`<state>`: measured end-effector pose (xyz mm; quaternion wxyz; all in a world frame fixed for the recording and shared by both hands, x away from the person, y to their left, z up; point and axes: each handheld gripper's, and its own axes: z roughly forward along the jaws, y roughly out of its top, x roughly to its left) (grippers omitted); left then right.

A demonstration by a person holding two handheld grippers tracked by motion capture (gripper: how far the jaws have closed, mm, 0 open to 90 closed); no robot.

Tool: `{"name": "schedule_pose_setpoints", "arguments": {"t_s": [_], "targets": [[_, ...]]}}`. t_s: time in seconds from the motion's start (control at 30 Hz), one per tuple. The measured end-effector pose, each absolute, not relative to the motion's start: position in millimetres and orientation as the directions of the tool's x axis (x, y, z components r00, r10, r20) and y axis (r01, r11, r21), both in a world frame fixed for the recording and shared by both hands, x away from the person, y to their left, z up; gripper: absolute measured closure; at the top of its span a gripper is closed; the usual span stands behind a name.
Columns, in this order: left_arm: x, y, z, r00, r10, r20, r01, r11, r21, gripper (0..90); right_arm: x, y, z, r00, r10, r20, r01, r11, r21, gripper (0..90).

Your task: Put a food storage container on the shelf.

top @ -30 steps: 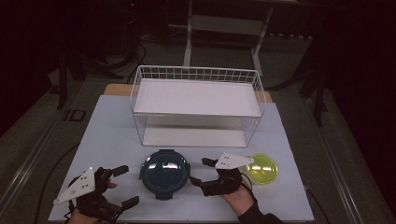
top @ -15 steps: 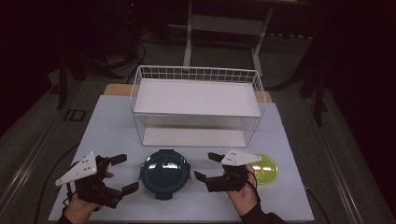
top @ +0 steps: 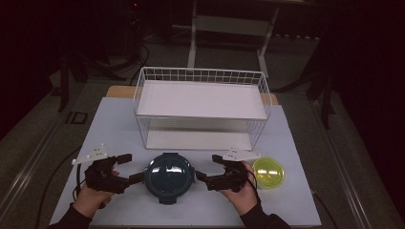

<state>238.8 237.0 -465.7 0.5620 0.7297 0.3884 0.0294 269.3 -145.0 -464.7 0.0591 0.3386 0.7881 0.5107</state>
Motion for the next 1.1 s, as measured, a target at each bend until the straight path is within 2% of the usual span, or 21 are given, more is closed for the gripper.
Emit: {"name": "schedule_pose_setpoints", "arguments": {"t_s": [0.1,0.13,0.23,0.3,0.47,0.77,0.87,0.97,1.1], "targets": [[243.1,236.9,-471.6,0.674,0.608,-0.419,0.574,-0.075,0.816,4.7,270.6,-143.4,-466.6,-0.763,0.588,0.267,0.484,0.247,0.840,13.4],[248.6,236.9,-480.8,0.649,0.593,-0.477,0.628,-0.063,0.776,4.7,271.2,-140.7,-468.7,-0.763,0.585,0.275,0.492,0.250,0.834,13.5],[255.4,237.4,-492.5,0.606,0.584,-0.541,0.691,-0.050,0.721,8.3,271.0,-138.1,-470.2,-0.766,0.582,0.271,0.492,0.261,0.830,14.0],[260.0,237.9,-499.0,0.566,0.591,-0.574,0.732,-0.040,0.680,13.8,270.7,-137.4,-470.9,-0.766,0.584,0.270,0.494,0.264,0.829,14.1],[269.4,237.8,-511.1,0.470,0.598,-0.649,0.820,-0.024,0.572,19.1,270.5,-137.7,-472.5,-0.765,0.584,0.273,0.499,0.268,0.824,15.1],[277.6,240.8,-525.2,0.385,0.558,-0.735,0.884,0.007,0.468,41.9,270.0,-138.7,-474.3,-0.762,0.586,0.274,0.505,0.274,0.819,16.4],[280.3,242.0,-527.8,0.372,0.527,-0.764,0.899,0.001,0.438,42.8,269.4,-138.8,-474.4,-0.764,0.585,0.273,0.503,0.276,0.819,16.5],[282.8,241.7,-530.8,0.347,0.478,-0.807,0.921,-0.012,0.389,48.6,269.0,-138.6,-474.5,-0.763,0.585,0.275,0.506,0.276,0.817,17.3],[284.8,241.7,-529.4,0.353,0.480,-0.803,0.922,-0.032,0.386,49.6,269.0,-138.6,-476.8,-0.760,0.583,0.286,0.518,0.279,0.808,18.9]]}}
